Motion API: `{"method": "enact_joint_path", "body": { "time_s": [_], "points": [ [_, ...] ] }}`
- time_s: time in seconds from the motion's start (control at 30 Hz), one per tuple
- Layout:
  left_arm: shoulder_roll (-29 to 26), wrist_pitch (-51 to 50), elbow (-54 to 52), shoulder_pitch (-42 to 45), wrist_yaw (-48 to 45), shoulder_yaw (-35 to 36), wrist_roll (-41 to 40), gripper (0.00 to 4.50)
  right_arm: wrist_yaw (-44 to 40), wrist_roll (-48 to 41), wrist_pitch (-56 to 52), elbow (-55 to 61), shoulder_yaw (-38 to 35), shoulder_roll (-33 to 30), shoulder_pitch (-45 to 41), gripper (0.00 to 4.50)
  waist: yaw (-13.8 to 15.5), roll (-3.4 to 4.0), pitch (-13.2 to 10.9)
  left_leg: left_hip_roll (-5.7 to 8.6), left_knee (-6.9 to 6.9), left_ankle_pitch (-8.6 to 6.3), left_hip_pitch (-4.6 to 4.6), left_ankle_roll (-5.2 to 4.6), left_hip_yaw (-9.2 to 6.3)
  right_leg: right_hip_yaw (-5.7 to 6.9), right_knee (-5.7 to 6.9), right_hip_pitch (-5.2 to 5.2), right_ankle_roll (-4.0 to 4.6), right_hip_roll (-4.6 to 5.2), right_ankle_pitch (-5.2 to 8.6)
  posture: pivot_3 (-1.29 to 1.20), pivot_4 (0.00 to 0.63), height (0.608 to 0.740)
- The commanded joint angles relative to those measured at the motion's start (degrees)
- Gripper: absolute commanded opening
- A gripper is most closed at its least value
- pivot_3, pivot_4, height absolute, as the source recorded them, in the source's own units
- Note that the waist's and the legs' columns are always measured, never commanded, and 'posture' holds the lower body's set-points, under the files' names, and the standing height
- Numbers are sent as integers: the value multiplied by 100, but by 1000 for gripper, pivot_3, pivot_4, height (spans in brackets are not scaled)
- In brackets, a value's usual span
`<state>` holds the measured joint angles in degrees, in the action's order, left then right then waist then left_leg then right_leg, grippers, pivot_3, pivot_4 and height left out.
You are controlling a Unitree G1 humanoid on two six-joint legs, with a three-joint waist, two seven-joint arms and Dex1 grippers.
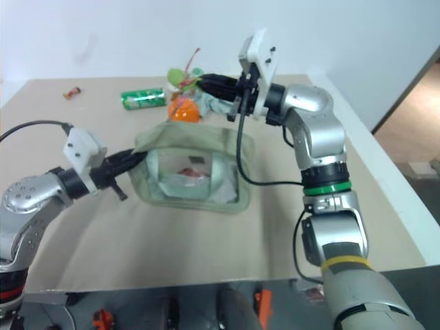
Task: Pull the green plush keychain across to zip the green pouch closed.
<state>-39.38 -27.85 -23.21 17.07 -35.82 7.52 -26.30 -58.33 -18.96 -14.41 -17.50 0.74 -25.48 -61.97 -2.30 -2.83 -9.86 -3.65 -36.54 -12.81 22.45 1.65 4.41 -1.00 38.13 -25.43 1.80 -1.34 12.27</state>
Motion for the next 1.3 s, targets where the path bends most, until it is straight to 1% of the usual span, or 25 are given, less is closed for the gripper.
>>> {"method": "enact_joint_path", "body": {
  "time_s": [0.03,0.2,0.33,0.4,0.53,0.77,0.87,1.0,1.13,1.2,1.3],
  "points": [
    [-30,19,171,84,300,313,228,0,292,-142,134,398,-671,-442,141,29,7,0,0,0,0,0,1,0,0,0,0,0,0,1,0,0,150,740],
    [14,109,256,265,440,318,316,0,472,-96,146,598,-1008,-1008,713,29,13,0,0,7,0,0,4,0,1,-5,-3,-1,-2,12,1,0,150,740],
    [52,120,328,382,500,307,370,0,686,-37,196,702,-1242,-1337,1227,29,12,0,0,10,3,-1,4,0,1,-5,-4,-2,-7,12,4,0,150,740],
    [69,107,375,413,497,308,377,0,820,-12,189,727,-1319,-1411,1471,29,8,0,0,10,4,0,4,0,1,-5,-4,-2,-8,12,4,0,150,740],
    [98,126,475,463,447,245,396,0,1241,355,393,584,-1238,-1480,2029,29,-3,0,0,10,5,0,-1,0,1,-7,-3,0,-8,9,4,0,150,740],
    [128,78,413,483,450,163,413,0,1555,688,516,472,-1200,-1637,2470,29,-8,0,-1,12,3,1,-1,2,2,-8,-1,0,-10,10,3,0,150,740],
    [136,51,351,434,477,168,412,0,1650,788,453,675,-1176,-1687,2726,29,1,0,0,12,3,1,1,2,2,-6,-3,0,-13,11,5,0,150,740],
    [133,35,300,381,488,178,421,0,1810,809,232,1133,-1105,-1602,3081,29,-1,0,0,13,4,1,0,2,2,-9,-2,0,-14,13,5,0,150,740],
    [99,18,287,343,490,230,435,0,1951,981,264,1221,-1252,-1801,3511,29,11,0,0,15,3,2,-3,3,2,-5,-2,4,-15,13,5,0,150,740],
    [105,19,281,334,497,240,442,0,1855,1008,326,1323,-1288,-1954,3827,29,15,0,0,16,3,2,-3,3,3,-6,-2,4,-15,15,5,0,150,740],
    [121,11,258,322,504,236,438,0,1882,1014,373,1410,-1242,-1995,4209,29,13,0,0,20,3,1,-3,3,2,-7,-2,5,-18,19,7,0,150,740]
  ]
}}
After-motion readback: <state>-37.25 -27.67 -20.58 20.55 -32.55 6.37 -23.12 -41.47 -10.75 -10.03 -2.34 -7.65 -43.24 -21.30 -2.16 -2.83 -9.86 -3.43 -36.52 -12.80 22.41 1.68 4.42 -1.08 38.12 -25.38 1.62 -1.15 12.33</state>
